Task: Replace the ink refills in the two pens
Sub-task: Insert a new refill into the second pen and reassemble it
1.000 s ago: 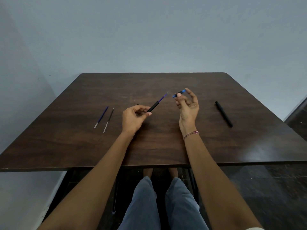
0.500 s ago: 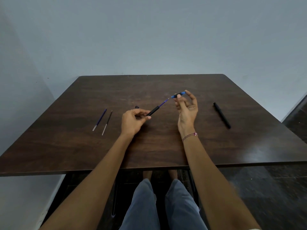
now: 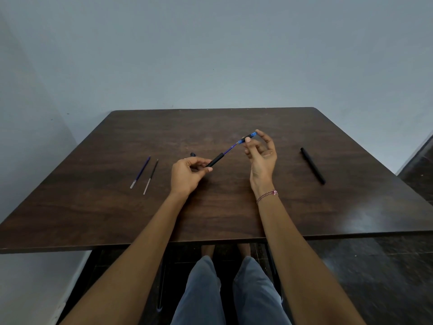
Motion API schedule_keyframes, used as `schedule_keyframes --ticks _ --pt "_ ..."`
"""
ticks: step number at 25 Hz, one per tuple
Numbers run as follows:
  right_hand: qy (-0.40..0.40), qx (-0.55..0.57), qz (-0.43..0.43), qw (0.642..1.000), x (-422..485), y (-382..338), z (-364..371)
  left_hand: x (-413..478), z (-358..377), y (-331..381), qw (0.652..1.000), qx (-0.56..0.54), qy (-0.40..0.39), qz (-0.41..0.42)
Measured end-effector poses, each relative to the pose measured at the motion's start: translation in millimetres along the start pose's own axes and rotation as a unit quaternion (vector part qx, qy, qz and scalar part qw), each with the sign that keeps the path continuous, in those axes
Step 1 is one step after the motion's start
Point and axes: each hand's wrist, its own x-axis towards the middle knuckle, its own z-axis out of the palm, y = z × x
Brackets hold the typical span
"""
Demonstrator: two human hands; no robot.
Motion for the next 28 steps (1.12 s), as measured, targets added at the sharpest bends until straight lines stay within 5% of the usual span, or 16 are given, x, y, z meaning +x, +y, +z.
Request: schedule_keyframes --ticks 28 --pt "0.005 -0.022 -0.026 0.999 2.1 1.3 0.8 0.2 -0.7 1.1 1.000 0.000 0.008 0.004"
